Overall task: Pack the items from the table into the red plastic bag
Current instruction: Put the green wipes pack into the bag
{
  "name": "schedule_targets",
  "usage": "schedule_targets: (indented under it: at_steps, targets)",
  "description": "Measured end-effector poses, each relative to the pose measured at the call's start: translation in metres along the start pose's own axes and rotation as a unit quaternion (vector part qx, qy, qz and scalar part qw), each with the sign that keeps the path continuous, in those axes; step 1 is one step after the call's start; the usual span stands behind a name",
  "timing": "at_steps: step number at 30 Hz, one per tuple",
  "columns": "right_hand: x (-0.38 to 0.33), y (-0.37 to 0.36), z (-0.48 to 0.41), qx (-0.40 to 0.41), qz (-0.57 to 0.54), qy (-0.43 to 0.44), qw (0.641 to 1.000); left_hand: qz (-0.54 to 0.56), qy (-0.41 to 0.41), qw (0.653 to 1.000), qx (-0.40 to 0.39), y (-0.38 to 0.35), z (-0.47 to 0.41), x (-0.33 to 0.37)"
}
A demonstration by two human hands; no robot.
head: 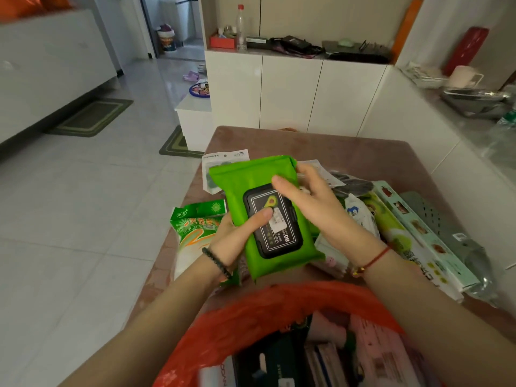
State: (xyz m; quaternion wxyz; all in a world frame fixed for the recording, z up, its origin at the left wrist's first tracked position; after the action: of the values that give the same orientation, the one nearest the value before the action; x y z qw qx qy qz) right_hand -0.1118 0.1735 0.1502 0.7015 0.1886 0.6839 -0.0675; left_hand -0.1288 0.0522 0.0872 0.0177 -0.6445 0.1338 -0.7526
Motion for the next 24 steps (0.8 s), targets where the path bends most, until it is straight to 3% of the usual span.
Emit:
schedule_targets:
  at_steps: [3, 6, 9, 12, 16, 17, 19, 24]
  targets:
    - [0.006, -0.010, 0.040, -0.086, -0.080, -0.089, 0.989, 0.018, 0.019, 1.000, -0.015, -0.004, 0.021, 0.017]
    - [0.009, 0.008, 0.073, -0.043, -0.138, -0.112, 0.983, -0.031, 0.006, 0.999, -0.031, -0.008, 0.051, 0.024]
    - [0.025, 0.033, 0.109, -0.019, -0.147, -0.152, 0.977, -0.174, -0.072, 0.981, -0.053, -0.002, 0.087, 0.020]
    - [0.052, 0.059, 0.148, 0.009, -0.118, -0.197, 0.973, -0.376, -0.199, 0.898, -0.112, 0.009, 0.112, 0.007]
    - [0.089, 0.095, 0.185, 0.092, -0.033, -0.210, 0.973, -0.633, -0.196, 0.736, -0.136, 0.031, 0.115, -0.028]
    - [0.097, 0.102, 0.189, 0.110, -0.001, -0.201, 0.973, -0.666, -0.191, 0.709, -0.130, 0.036, 0.112, -0.034]
    - [0.110, 0.106, 0.196, 0.122, 0.053, -0.196, 0.971, -0.669, -0.179, 0.715, -0.097, 0.041, 0.105, -0.037]
    - [0.134, 0.083, 0.202, 0.074, 0.121, -0.208, 0.968, -0.534, -0.180, 0.826, -0.013, 0.037, 0.099, -0.020]
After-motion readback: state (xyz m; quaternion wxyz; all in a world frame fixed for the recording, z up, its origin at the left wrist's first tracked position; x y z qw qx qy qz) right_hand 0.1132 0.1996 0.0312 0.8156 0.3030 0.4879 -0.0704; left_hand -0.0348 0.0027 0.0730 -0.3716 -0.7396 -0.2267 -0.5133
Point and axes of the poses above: each hand's wrist, its own z-axis away from the middle knuckle, its own y-axis out of the back of the hand, x = y × z, the point moved 8 cm from there along -z, towards the middle knuckle, and after that the axes turned 13 degrees about x, right-handed, at the moved point
